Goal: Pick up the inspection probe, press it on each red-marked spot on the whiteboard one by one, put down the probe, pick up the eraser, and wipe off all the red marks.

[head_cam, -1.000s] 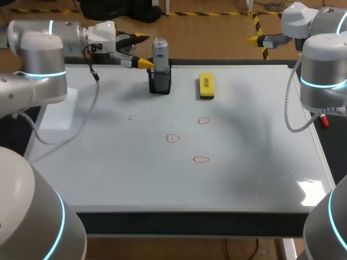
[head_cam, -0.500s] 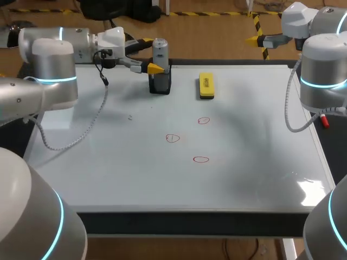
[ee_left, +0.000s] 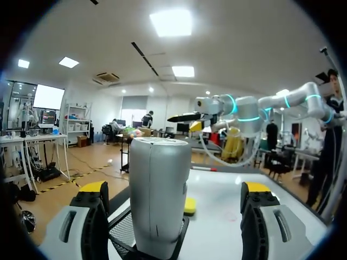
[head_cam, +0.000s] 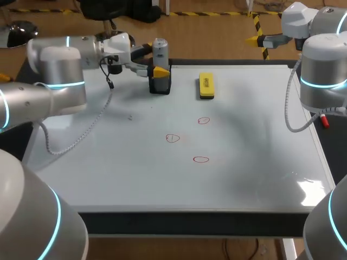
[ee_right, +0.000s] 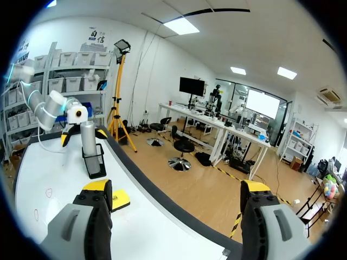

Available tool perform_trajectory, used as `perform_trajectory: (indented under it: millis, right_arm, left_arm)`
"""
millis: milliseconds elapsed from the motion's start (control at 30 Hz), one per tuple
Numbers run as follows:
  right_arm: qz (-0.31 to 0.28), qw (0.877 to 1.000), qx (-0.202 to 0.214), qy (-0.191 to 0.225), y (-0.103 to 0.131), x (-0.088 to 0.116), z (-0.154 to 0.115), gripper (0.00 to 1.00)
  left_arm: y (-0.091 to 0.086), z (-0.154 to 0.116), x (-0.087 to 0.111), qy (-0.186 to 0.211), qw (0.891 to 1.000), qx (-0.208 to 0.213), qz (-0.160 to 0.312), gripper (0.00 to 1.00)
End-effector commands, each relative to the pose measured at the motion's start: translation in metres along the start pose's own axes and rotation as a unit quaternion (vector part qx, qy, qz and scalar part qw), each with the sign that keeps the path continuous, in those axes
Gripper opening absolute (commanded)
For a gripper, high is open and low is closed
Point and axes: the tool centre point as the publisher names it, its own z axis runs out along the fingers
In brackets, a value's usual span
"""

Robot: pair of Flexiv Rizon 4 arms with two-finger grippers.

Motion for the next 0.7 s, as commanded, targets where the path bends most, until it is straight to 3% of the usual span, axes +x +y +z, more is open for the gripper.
perform_trajectory:
  millis: [33,633,700]
  right_arm:
    - [0.0,1.0,0.0,0.0,0.0,0.0,0.0,1.0]
    - [0.0,1.0,0.0,0.0,0.0,0.0,0.0,1.0]
    - [0.0,1.0,0.0,0.0,0.0,0.0,0.0,1.0]
  left_arm:
    - [0.007,0.007,-0.004,-0.003,1.0,0.003,0.0,1.0]
    - [0.001,0.009,-0.017,-0.018,1.0,0.001,0.016,1.0]
    - [0.0,0.008,-0.02,-0.021,1.0,0.0,0.018,0.92]
